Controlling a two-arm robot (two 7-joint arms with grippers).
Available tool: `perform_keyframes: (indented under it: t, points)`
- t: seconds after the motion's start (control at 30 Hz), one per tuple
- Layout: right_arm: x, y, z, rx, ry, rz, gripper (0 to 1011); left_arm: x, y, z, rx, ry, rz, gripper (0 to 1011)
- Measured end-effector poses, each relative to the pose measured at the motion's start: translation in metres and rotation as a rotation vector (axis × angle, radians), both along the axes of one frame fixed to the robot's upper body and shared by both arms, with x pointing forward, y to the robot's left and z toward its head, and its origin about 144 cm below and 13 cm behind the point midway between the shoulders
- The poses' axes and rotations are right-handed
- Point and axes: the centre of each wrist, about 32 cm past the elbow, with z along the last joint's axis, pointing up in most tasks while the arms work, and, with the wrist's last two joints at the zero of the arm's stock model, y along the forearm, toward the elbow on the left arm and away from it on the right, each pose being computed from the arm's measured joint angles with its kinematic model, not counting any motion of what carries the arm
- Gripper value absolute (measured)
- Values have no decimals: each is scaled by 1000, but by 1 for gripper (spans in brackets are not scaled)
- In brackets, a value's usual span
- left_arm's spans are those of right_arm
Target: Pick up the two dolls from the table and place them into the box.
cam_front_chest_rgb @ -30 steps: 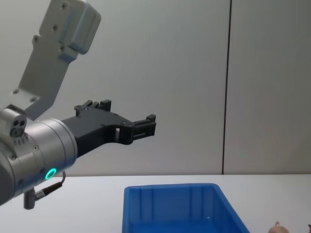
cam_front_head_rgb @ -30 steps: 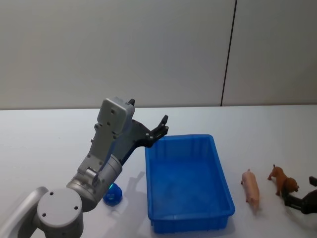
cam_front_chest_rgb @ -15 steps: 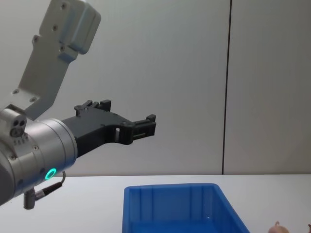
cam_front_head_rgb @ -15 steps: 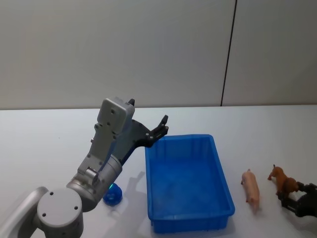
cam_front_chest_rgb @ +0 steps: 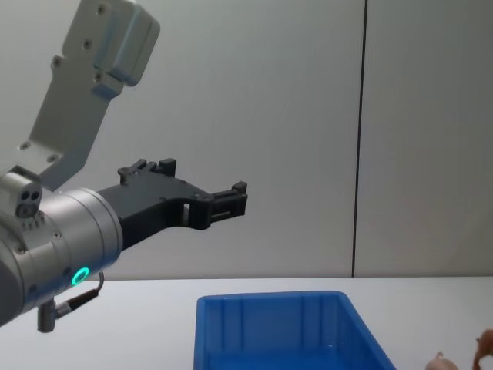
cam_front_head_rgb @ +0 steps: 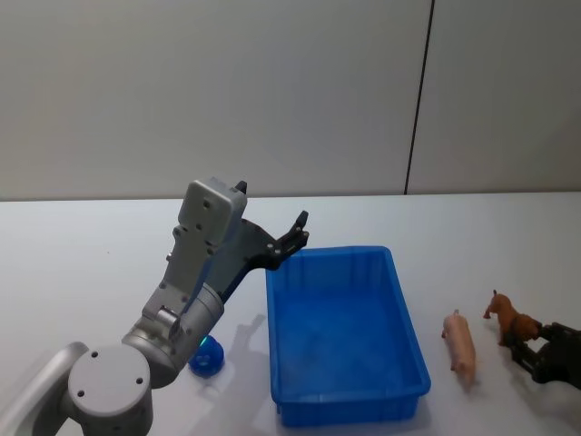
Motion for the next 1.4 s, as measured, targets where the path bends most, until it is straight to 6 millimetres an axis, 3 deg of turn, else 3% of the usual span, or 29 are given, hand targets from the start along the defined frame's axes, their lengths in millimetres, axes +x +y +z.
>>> perform_keyframes:
  t: [0.37, 0.7, 1.07, 1.4]
  points:
    - [2, 5, 11, 15, -89, 35, 422, 0, 0, 0, 0, 0, 0, 1001]
    - [7, 17, 32, 34, -181, 129, 420, 0, 0, 0, 0, 0, 0, 1001]
    - [19, 49, 55, 48, -239, 296, 420, 0, 0, 0, 0, 0, 0, 1001]
    - [32, 86, 64, 34, -221, 426, 420, 0, 0, 0, 0, 0, 0, 1001]
